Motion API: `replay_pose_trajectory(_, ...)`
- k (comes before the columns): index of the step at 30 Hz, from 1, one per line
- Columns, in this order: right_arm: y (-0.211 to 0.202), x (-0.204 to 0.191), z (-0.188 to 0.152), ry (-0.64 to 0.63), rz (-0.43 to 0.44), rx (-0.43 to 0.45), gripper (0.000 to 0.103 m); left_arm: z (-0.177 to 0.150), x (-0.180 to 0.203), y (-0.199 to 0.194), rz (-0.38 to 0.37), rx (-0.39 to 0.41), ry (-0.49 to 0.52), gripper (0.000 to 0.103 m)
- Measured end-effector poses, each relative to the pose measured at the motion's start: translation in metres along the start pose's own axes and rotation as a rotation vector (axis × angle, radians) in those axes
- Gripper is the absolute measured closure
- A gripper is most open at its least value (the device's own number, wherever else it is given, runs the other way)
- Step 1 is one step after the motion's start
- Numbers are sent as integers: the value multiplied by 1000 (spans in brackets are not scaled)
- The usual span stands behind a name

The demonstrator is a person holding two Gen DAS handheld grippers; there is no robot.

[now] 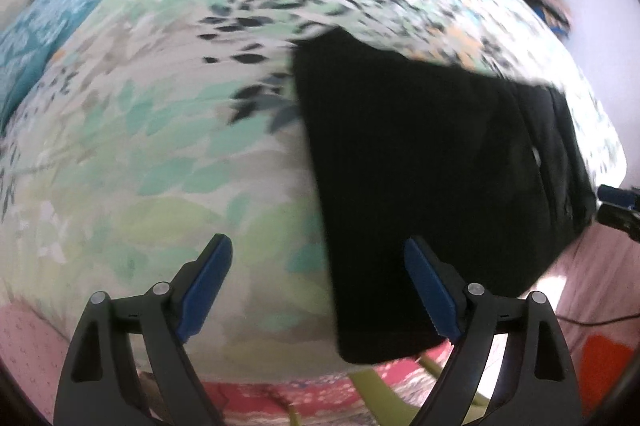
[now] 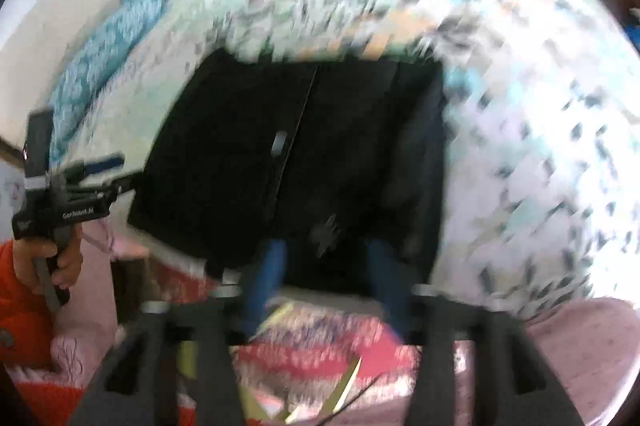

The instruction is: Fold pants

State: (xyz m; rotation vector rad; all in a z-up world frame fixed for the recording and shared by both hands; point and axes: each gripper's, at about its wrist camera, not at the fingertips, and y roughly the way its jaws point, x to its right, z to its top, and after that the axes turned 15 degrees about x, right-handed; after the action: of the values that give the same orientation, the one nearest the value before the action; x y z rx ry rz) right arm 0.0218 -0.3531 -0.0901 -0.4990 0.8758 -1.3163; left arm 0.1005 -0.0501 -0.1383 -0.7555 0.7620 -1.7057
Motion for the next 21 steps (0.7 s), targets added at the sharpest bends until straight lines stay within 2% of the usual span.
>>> replay_pose_trajectory(1,-4,10,5,29,-9,40,17,3,-8,2,1,0,-33,14)
replay_pose_trajectory(3,0,32,12,92,-2,67,17,10,-27,11,-25,-15,-121,12)
replay_pose_trajectory(5,21,56,15,174,33,32,17,12,-45,29,-102,-76,-211,12)
replay_pose_trajectory(8,64,81,14,295,116,-75,17,7,-52,52,-206,-146,-280,12)
replay_pose_trajectory(10,83,89,8,334,129,-124,17,3,-50,61,-232,-160,-288,10)
replay_pose_trajectory(11,92,94,3,369,161,-157,16,3,-47,62,-237,-157,-283,9)
replay_pose_trajectory(14,98,98,-3,420,246,-170,15,5,-37,64,-262,-157,-249,7)
replay_pose_trajectory(15,98,99,-5,436,280,-182,18,5,-31,67,-282,-169,-235,6)
replay_pose_trajectory(16,100,98,-9,453,315,-197,28,6,-26,71,-294,-184,-221,6)
replay_pose_trajectory(17,101,98,-10,457,320,-209,33,6,-20,74,-300,-192,-201,6)
replay_pose_trajectory(18,101,99,-11,462,323,-207,37,7,-12,74,-301,-184,-171,10)
replay_pose_trajectory(19,101,98,-11,472,336,-203,48,7,-8,72,-316,-172,-156,47)
replay_pose_trajectory(20,99,97,-10,482,354,-189,56,8,-2,70,-358,-175,-169,62)
replay_pose_trajectory(21,95,94,-9,477,366,-170,58,11,-1,67,-332,-159,-169,69)
